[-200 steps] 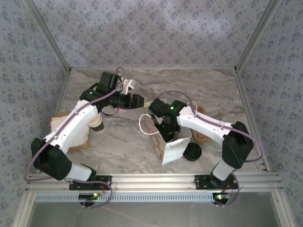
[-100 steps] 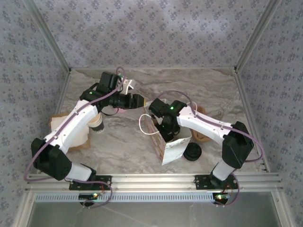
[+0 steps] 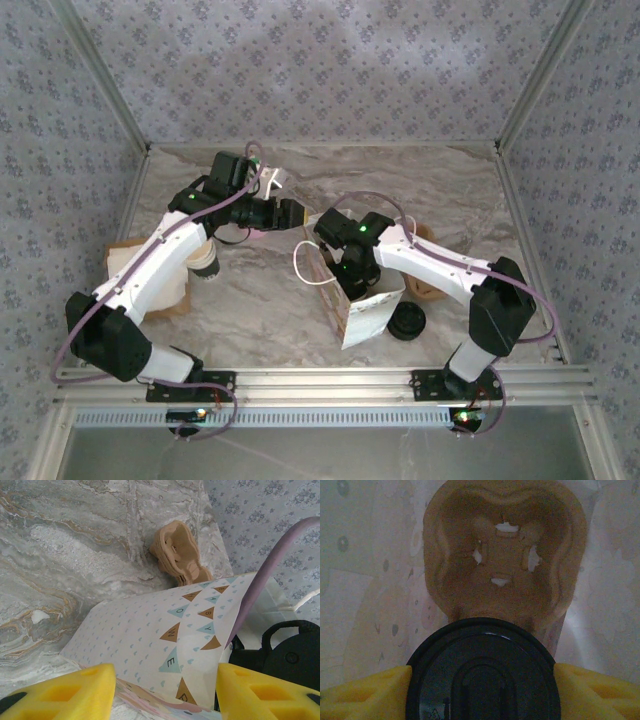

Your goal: Pack the takeout coffee

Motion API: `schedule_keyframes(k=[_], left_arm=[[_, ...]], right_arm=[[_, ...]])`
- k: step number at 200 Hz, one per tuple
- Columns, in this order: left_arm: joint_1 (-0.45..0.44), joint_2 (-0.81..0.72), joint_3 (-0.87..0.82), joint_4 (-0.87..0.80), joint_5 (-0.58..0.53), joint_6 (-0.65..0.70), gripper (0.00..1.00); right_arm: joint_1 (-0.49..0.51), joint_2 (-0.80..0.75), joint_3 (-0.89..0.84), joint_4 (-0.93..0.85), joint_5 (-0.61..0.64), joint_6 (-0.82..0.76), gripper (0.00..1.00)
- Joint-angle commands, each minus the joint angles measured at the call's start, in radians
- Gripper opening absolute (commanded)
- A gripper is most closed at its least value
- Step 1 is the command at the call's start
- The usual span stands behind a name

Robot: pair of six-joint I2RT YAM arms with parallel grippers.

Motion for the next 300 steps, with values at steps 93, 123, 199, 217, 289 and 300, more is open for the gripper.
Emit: schedule_keyframes(k=[93,123,199,217,289,300], left_arm=[[0.004,-0.011,0.019,-0.027,-0.018,0.020,0.55],[0.004,-0.009,0.021,-0.028,-0.024,0.021,0.55],[0.005,-0.010,0.021,-0.031,-0.024,0.024,0.55],[0.005,-0.010,0.022,-0.031,-0.024,0.026,0.55],[0.007,-0.003,0.023,-0.028,-0.022,0.026,0.55],[0.007,-0.001,0.023,-0.026,-0.022,0.025,0.55]], right_arm=[[0.017,0.002,0.024,-0.071,0.003,0.015,0.71],[0.030,-0.005,0.058,-0.107,0.014,0.026,0.71],[0.050,-0.011,0.142,-0.191,0.029,0.042,0.71],[0.051,-0.004,0.146,-0.202,0.029,0.046,0.71],[0.059,0.016,0.153,-0.242,0.013,0.060,0.71],[0.058,0.017,0.157,-0.247,0.013,0.061,0.71]])
